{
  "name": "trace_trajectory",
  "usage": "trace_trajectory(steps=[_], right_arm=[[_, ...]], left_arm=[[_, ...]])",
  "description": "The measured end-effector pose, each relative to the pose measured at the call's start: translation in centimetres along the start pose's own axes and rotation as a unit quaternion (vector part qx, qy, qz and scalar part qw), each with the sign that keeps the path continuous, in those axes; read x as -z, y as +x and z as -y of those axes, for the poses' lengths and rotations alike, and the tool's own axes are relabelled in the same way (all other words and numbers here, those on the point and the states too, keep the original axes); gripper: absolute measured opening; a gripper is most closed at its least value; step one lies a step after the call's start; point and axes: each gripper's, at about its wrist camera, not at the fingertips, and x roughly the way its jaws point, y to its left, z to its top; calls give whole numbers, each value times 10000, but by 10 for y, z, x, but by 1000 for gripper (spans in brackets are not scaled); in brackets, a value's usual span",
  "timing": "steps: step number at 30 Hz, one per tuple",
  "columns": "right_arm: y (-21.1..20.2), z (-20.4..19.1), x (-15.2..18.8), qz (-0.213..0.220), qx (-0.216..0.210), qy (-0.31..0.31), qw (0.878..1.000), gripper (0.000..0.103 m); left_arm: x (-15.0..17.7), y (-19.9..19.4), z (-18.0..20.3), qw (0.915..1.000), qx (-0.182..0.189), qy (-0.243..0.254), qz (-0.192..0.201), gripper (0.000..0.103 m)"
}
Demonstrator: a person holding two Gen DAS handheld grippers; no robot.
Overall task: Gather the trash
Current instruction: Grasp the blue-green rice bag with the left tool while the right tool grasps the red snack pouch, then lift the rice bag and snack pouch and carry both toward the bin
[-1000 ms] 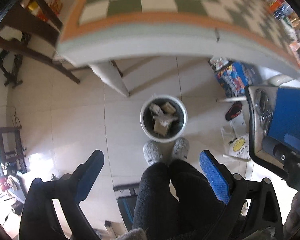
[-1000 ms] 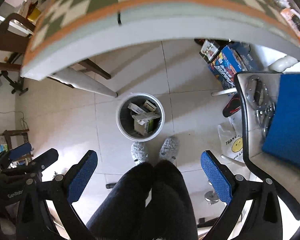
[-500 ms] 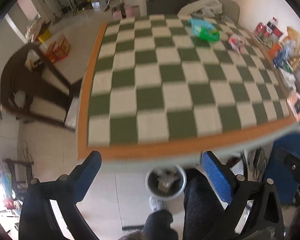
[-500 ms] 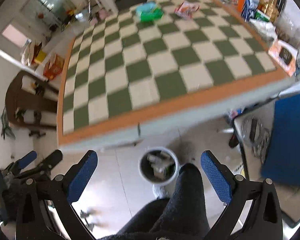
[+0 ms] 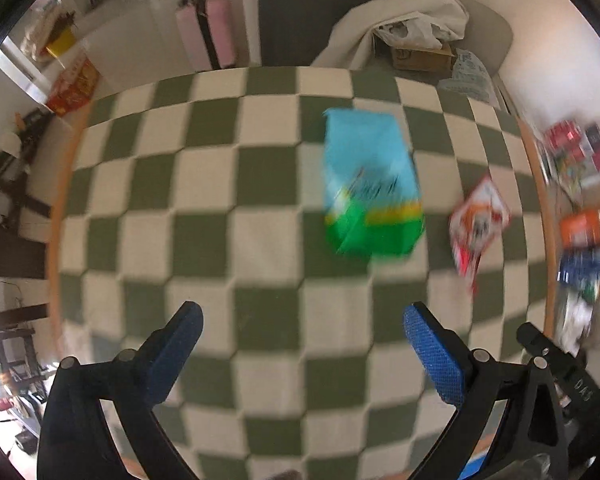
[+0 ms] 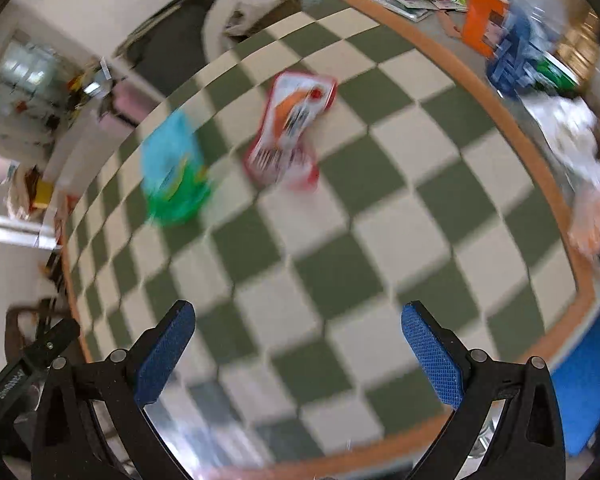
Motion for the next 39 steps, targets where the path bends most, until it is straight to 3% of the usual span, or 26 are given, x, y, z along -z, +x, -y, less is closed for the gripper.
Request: trace_trajectory(steps=[4, 8, 11, 14, 18, 22, 24, 27, 29, 35, 37, 39], right_arm=[[34, 5, -65, -136, 111, 131, 9998, 103], [66, 6, -106, -310, 140, 268, 9991, 103], [84, 6, -118, -453, 144, 343, 9983, 103], [105, 0, -127, -599, 141, 351, 9975, 103], [132, -18, -134, -701, 252, 163, 9971, 103], [156, -39, -134, -757, 562, -167, 9954, 103], [158, -52, -128, -581, 745, -547, 9940, 101], [160, -67, -110, -336, 1185, -1322, 9835, 90], [152, -71, -98, -203, 1136, -1746, 9779, 65], [145, -64, -44, -717, 1154, -2725, 9525, 63], [142, -58, -34, -867, 1049, -2724, 9525, 62], [139, -49, -32, -994, 795, -2483, 9603, 61]], left_arm=[[-55, 53, 31, 9980, 272, -99, -570, 103], [-84, 104, 52, 9934, 273, -113, -1110, 101], [-90, 130, 56, 9915, 42, -56, -1303, 101], [-86, 135, 46, 9921, -63, -123, -1250, 94], [-65, 129, 23, 9930, -324, -58, -1131, 94], [-36, 120, -1, 9929, -506, -111, -1066, 94], [-19, 116, -11, 9927, -545, -185, -1056, 94], [2, 112, -19, 9926, -496, -262, -1079, 94], [17, 109, -21, 9929, -470, -259, -1058, 94], [46, 88, -16, 9951, -511, -13, -847, 94], [49, 78, -11, 9959, -562, 11, -713, 94], [45, 62, -7, 9973, -522, -6, -521, 94]])
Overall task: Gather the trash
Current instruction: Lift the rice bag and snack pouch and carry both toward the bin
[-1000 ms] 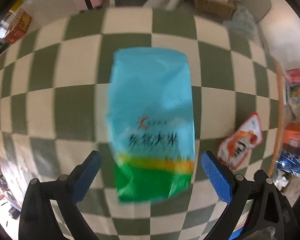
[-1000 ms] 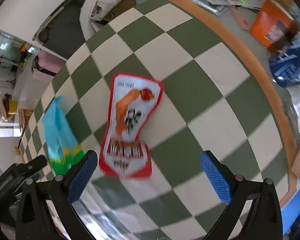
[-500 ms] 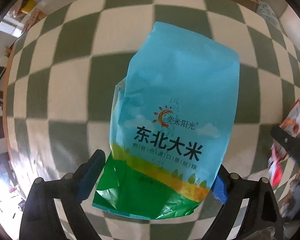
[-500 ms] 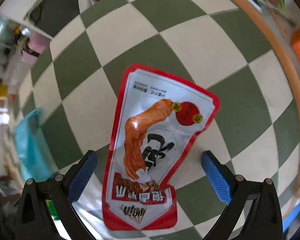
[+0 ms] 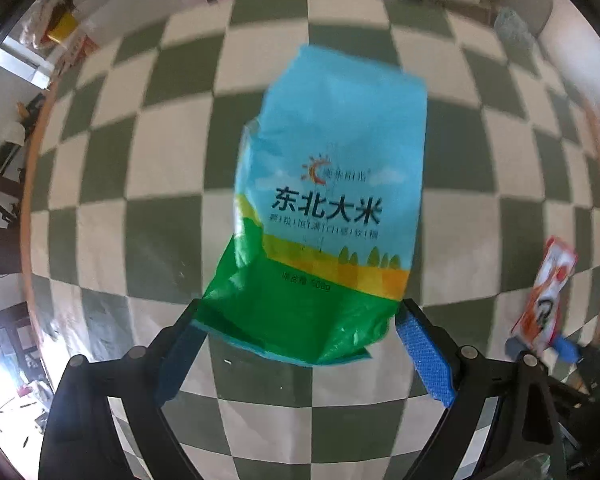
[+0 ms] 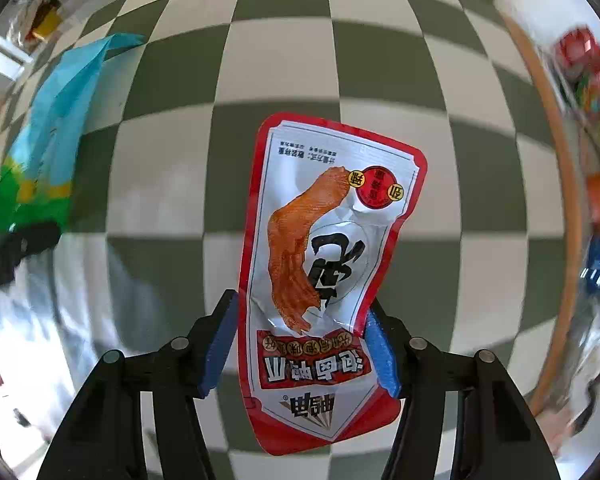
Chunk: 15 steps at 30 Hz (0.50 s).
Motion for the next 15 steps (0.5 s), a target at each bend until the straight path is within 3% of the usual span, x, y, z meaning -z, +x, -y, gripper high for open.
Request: trace_trajectory(steps=[5, 8, 11, 12, 15], right_arm=[[-14, 34, 0, 189, -695, 791, 9943, 53], [-19, 43, -8, 294, -697, 858, 9934, 52], [-14, 52, -24, 263, -644, 901, 9935, 52], [-13, 53, -26, 258, -640, 938, 9932, 52], [-7, 52, -35, 193, -574, 979, 9933, 53]], left_arm=[[-4, -50, 1, 9984, 71, 99, 559, 94], [-22, -55, 3, 9979, 137, 207, 600, 94], [-50, -23, 14, 9981, 138, 531, 287, 94], [-82, -14, 21, 9979, 135, 619, 143, 94], [-96, 17, 29, 9956, 5, 900, -272, 94]])
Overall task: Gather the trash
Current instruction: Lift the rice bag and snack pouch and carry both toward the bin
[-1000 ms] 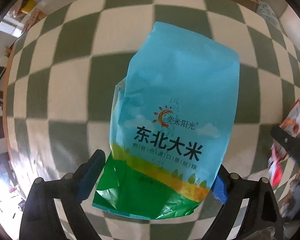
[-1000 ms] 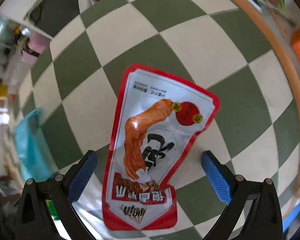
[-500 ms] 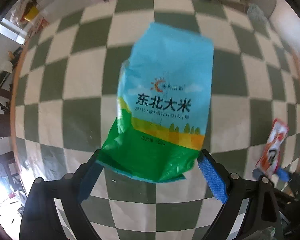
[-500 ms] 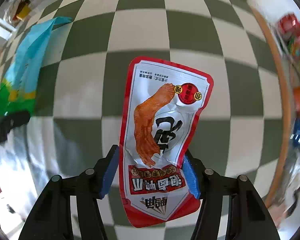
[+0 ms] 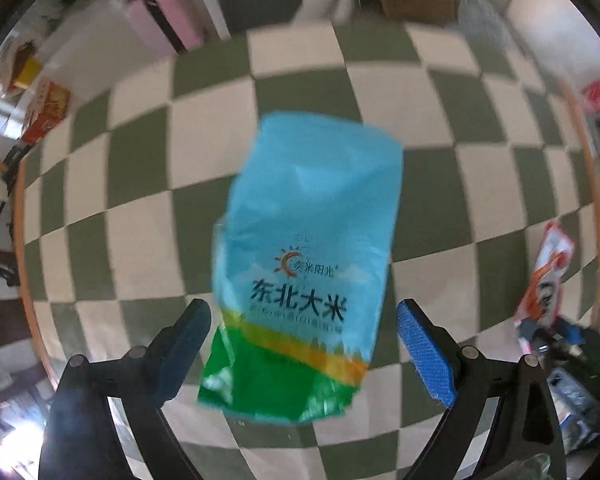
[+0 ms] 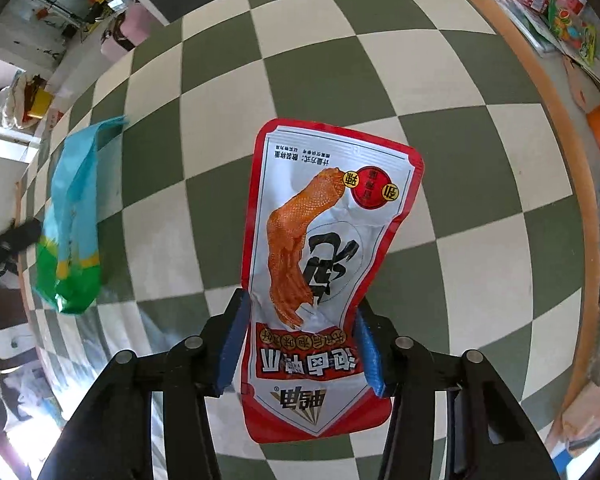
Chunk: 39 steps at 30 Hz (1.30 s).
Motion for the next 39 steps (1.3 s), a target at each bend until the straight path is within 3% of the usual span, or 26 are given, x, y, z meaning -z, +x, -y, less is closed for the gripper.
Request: trace_trajectory(steps=[2, 4, 9, 13, 17, 19, 23, 28, 39], right_arm=[[6, -10, 1, -89, 38, 103, 9999, 56], [11, -7, 2, -175, 59, 94, 9998, 62], [17, -31, 0, 13, 293, -63, 9996, 62], [10, -43, 13, 246, 399, -188, 9987, 49], [-2, -41, 14, 366, 205, -130, 9990, 23], [-7, -42, 14, 409, 159, -166, 9989, 18], [-9, -34, 14, 386, -108, -46, 9992, 12], [-21, -21, 28, 651, -576, 159, 9961, 4], [-66, -43, 63, 1074, -790, -154, 9909, 3]], left_arm=[[-4, 11, 0, 9998, -194, 23, -80, 94], [-5, 18, -3, 9998, -127, -76, -114, 94], [4, 11, -10, 9995, -36, -302, 71, 84], [20, -3, -9, 9992, -12, -339, 217, 83], [35, -15, -10, 9983, -3, -454, 371, 83], [36, -20, -10, 9979, 9, -480, 424, 83], [53, -31, -10, 9972, 59, -556, 503, 83], [76, -40, -13, 9951, 174, -756, 605, 83], [119, -56, -17, 9911, 268, -936, 910, 83]])
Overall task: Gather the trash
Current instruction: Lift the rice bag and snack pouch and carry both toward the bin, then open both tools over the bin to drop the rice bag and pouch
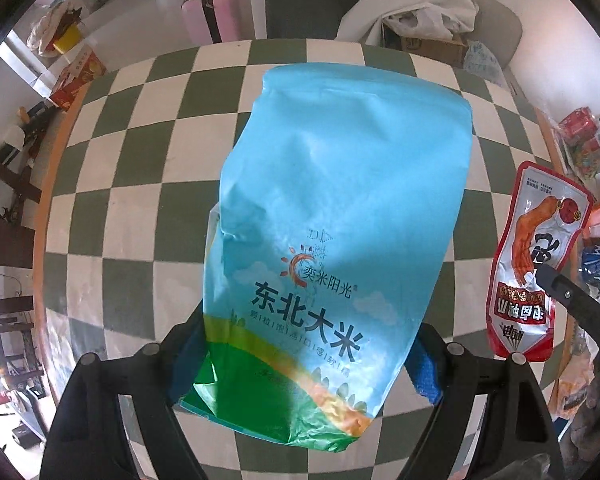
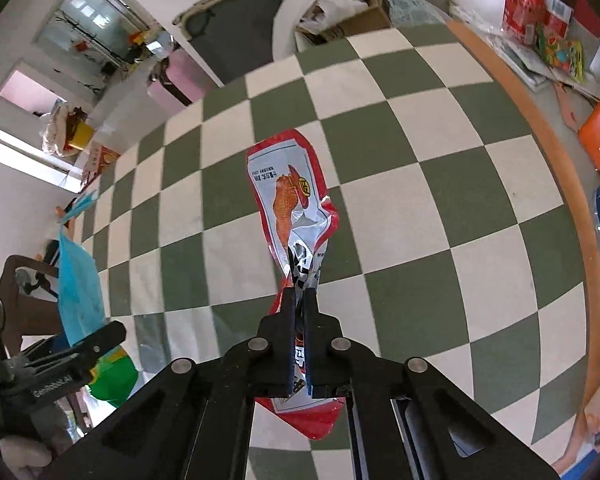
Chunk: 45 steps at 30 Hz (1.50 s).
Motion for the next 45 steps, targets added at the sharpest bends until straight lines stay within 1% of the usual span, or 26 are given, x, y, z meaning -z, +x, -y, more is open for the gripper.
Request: trace_trajectory(steps=[3, 6, 8, 11, 13, 15, 17, 18, 20, 21, 22, 25, 28, 30, 33, 35, 36, 38, 39, 41, 42, 44, 45], right_arm=[[-11, -12, 12, 87, -11, -103, 9999, 3], [-28, -23, 34, 146, -42, -167, 9997, 2], [-39, -29, 50, 194, -57, -216, 9996, 2], [-54, -43, 84, 269, -88, -281, 9992, 1], [-66, -51, 108, 353, -118, -279, 9989, 1], [-80, -61, 141, 464, -143, -293, 9984, 1], [-92, -69, 170, 551, -152, -287, 9980, 1], [-98, -74, 189, 600, -143, -275, 9977, 1], [-110, -85, 236, 664, -114, -208, 9975, 1], [-114, -88, 252, 672, -99, -187, 9975, 1], [-118, -93, 277, 681, -62, -146, 9976, 1], [-123, -101, 350, 535, -46, 18, 9986, 1], [-113, -102, 422, 119, -49, 139, 9998, 1], [-98, -98, 463, -243, -25, 214, 9995, 1], [-70, -88, 510, -671, 26, 267, 9974, 1], [-38, -77, 539, -996, 7, 351, 9944, 1], [-23, -72, 548, -1107, 10, 383, 9931, 1], [17, -59, 567, -1339, 24, 453, 9900, 1], [41, -52, 576, -1448, 58, 468, 9883, 1], [94, -35, 592, -1618, 83, 514, 9854, 1], [122, -26, 599, -1689, 87, 557, 9840, 1], [174, -10, 607, -1808, 80, 628, 9815, 1], [203, 0, 613, -1877, 70, 671, 9799, 1]], left_arm=[[14, -15, -5, 9999, 49, -11, 123, 83], [35, -35, -14, 9996, 108, -16, 272, 83], [53, -48, -23, 9992, 129, -13, 385, 83], [84, -63, -41, 9986, 176, 2, 493, 83], [113, -73, -57, 9982, 223, 38, 549, 83], [139, -79, -73, 9980, 293, 58, 562, 83], [177, -86, -94, 9975, 394, 131, 577, 83], [189, -88, -100, 9974, 412, 156, 571, 83], [224, -91, -119, 9972, 482, 222, 525, 83], [248, -92, -131, 9971, 560, 262, 450, 83], [263, -92, -137, 9970, 601, 301, 394, 83], [316, -83, -158, 9971, 644, 409, 82, 83], [363, -65, -174, 9961, 691, 424, -347, 83], [389, -50, -181, 9946, 700, 449, -616, 83], [419, -12, -187, 9917, 715, 358, -1004, 83], [435, 30, -191, 9879, 821, 177, -1302, 83], [439, 44, -192, 9872, 808, 136, -1371, 83], [449, 99, -194, 9847, 788, 27, -1556, 83], [451, 118, -195, 9835, 786, -14, -1628, 83], [458, 183, -201, 9780, 849, -250, -1891, 84], [459, 204, -203, 9759, 882, -317, -1972, 84], [463, 267, -209, 9707, 917, -529, -2157, 86], [465, 282, -210, 9705, 927, -566, -2154, 87]])
